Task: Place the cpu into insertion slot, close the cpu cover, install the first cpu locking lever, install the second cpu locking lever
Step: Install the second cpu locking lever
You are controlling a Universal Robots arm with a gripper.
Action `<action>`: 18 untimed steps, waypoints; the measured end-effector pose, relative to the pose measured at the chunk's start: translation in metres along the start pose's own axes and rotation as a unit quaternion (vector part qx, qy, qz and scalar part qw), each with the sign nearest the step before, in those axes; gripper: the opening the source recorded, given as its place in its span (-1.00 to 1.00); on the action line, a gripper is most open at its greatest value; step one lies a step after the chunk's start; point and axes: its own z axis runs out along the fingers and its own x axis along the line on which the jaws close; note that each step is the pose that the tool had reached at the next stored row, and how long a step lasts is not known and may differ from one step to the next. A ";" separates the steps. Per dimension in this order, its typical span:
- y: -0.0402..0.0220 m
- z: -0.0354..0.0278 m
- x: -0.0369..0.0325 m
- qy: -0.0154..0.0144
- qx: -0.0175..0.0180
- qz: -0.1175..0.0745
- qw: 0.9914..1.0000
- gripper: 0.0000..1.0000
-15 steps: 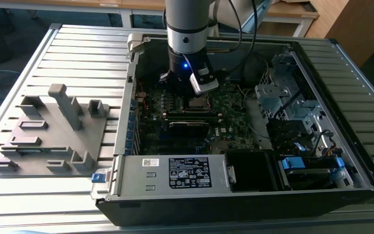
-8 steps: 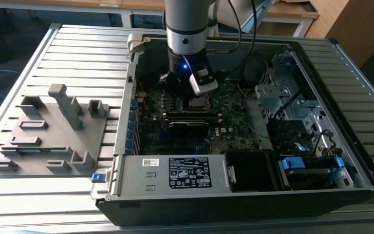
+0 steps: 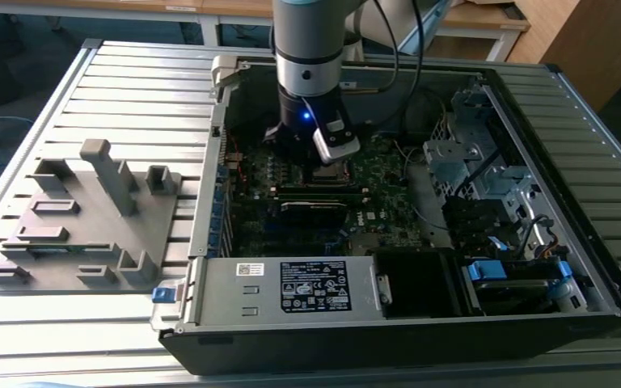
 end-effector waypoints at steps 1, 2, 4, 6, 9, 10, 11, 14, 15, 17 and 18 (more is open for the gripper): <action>0.0000 0.0011 0.0004 0.000 0.000 0.000 1.000 -0.80; 0.0000 0.0021 0.0009 0.000 0.000 0.000 1.000 -0.80; -0.0001 0.0038 0.0019 0.000 0.000 0.000 1.000 -0.80; -0.0002 0.0045 0.0021 0.000 0.000 0.000 1.000 -0.80; -0.0001 0.0053 0.0023 0.000 0.000 0.000 1.000 -0.80; -0.0003 0.0054 0.0023 0.000 0.000 0.000 1.000 -0.80; -0.0005 0.0054 0.0024 0.000 0.000 0.000 1.000 -0.80; -0.0021 0.0055 0.0021 0.000 -0.002 0.000 1.000 -0.80; -0.0022 0.0056 0.0021 0.000 -0.002 0.000 1.000 -0.80; -0.0022 0.0055 0.0021 0.000 -0.002 0.000 1.000 -0.80; -0.0023 0.0055 0.0021 0.000 -0.002 0.000 1.000 -0.80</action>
